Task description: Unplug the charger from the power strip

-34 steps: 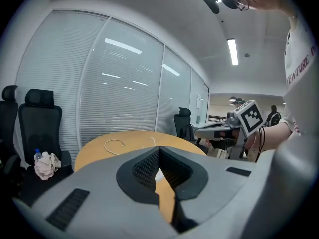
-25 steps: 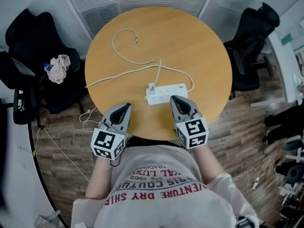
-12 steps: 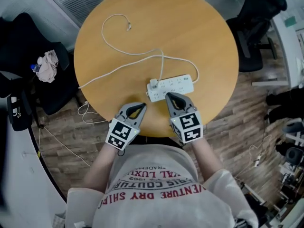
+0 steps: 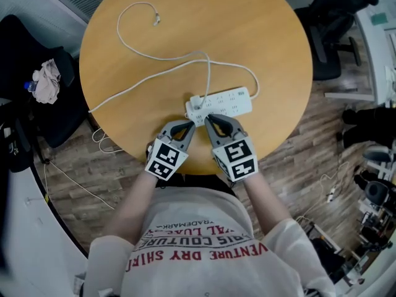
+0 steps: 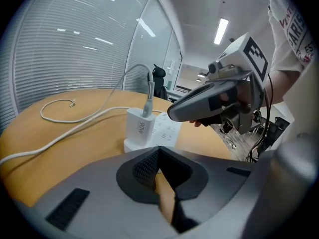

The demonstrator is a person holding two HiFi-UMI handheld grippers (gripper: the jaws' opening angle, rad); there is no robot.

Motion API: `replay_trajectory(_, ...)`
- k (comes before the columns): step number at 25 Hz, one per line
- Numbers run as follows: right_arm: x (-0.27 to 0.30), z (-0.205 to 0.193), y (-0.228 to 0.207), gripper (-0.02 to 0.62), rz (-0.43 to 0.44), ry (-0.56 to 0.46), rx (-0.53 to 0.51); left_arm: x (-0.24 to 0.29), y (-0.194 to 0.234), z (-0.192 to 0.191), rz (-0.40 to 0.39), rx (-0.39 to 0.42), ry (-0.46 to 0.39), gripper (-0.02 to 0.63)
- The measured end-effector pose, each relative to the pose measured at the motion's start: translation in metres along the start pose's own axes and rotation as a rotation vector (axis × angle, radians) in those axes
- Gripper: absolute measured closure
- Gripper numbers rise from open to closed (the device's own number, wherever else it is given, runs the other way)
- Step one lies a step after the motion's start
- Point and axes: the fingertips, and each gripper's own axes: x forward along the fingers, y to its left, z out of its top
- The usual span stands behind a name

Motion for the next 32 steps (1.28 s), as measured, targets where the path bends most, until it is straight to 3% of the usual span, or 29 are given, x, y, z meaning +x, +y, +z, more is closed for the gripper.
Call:
replay_trajectory(1, 0.002, 0.000, 0.001, 0.564, 0.005, 0.005, 0.002, 0.004, -0.001, -0.001, -0.002, -0.004, 0.007, 0.575)
replay_trajectory(3, 0.005, 0.001, 0.003, 0.447, 0.016, 0.015, 0.005, 0.012, -0.002, -0.004, -0.003, -0.015, 0.020, 0.575)
replay_trajectory(8, 0.013, 0.005, 0.003, 0.370, -0.001, 0.025, 0.011, 0.017, -0.003, -0.002, -0.009, -0.047, 0.024, 0.575)
replay_trajectory(20, 0.060, 0.003, -0.004, 0.365, -0.041, 0.215, 0.055, 0.016, -0.003, -0.002, -0.020, -0.110, 0.005, 0.575)
replay_trajectory(22, 0.061, 0.002, -0.005, 0.406, -0.060, 0.239, 0.060, 0.016, -0.003, -0.002, -0.024, -0.117, 0.000, 0.575)
replay_trajectory(27, 0.061, 0.001, -0.004, 0.419, -0.085, 0.278, 0.051, 0.015, -0.002, -0.002, -0.031, -0.142, -0.015, 0.575)
replay_trajectory(32, 0.060, 0.000, -0.004, 0.426, -0.108, 0.313, 0.060, 0.015, 0.000, -0.003, -0.050, -0.250, -0.026, 0.576)
